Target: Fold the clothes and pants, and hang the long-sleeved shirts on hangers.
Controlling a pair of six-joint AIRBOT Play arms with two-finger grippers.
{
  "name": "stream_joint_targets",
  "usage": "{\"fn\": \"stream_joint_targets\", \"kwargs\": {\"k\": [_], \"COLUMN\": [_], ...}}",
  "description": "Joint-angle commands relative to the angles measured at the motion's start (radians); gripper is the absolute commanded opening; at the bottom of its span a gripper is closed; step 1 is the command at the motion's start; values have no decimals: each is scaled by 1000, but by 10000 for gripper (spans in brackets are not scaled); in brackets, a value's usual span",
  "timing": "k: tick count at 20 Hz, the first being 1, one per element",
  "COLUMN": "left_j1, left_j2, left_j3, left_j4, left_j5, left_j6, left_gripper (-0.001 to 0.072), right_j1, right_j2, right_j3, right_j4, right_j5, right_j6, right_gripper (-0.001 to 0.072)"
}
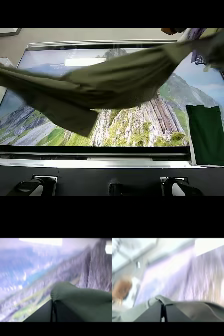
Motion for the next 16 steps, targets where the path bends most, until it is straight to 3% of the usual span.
{"fn": "stream_joint_targets", "kwargs": {"k": [1,4,8,13,16], "left_j1": [1,1,1,0,1], "left_j2": [122,217,209,20,-168], "left_j3": [130,129,119,-23,-105], "left_j4": [48,81,81,1,5], "left_j5": [-14,-14,-14,-13,48], "left_j6": [-37,-97,-97,-78,-79], "left_gripper": [16,16,16,16,16], "right_j1": [-56,-56,-56,-46,96], "right_j2": [154,253,243,-50,-326], "right_j3": [117,120,120,114,114], "right_j4": [-38,-98,-135,-134,-206], "right_j5": [2,-15,-39,31,44], "right_j6": [21,104,228,238,181], "right_gripper": [28,28,28,28,28]}}
